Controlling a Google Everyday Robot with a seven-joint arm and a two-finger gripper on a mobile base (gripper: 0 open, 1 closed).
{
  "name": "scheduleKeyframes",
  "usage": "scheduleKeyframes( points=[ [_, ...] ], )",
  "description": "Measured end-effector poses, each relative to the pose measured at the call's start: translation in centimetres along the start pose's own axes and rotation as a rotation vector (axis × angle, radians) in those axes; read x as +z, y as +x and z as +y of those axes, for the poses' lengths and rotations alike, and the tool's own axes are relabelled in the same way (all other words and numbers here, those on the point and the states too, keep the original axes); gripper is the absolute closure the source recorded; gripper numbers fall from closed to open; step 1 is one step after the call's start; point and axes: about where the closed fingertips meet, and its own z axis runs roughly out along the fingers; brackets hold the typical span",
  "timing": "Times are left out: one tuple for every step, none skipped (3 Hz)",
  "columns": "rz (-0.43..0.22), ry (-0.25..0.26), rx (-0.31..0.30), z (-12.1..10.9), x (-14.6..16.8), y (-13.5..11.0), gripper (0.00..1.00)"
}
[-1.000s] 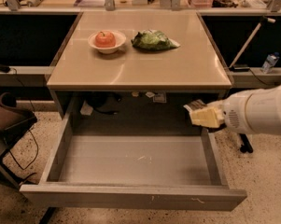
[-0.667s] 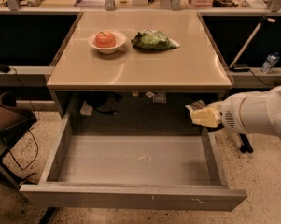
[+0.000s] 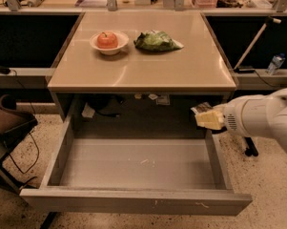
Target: Place rxbar chocolate into top drawer
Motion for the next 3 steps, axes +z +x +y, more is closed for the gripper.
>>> scheduleKeyframes(
  points=[
    [0.081, 0.074, 0.005, -4.3, 6.6, 3.2, 1.00],
    [0.091, 0.087, 0.013, -5.1, 7.3, 3.6, 1.00],
    [0.119, 0.091, 0.036, -5.4, 8.2, 4.2, 1.00]
  ],
)
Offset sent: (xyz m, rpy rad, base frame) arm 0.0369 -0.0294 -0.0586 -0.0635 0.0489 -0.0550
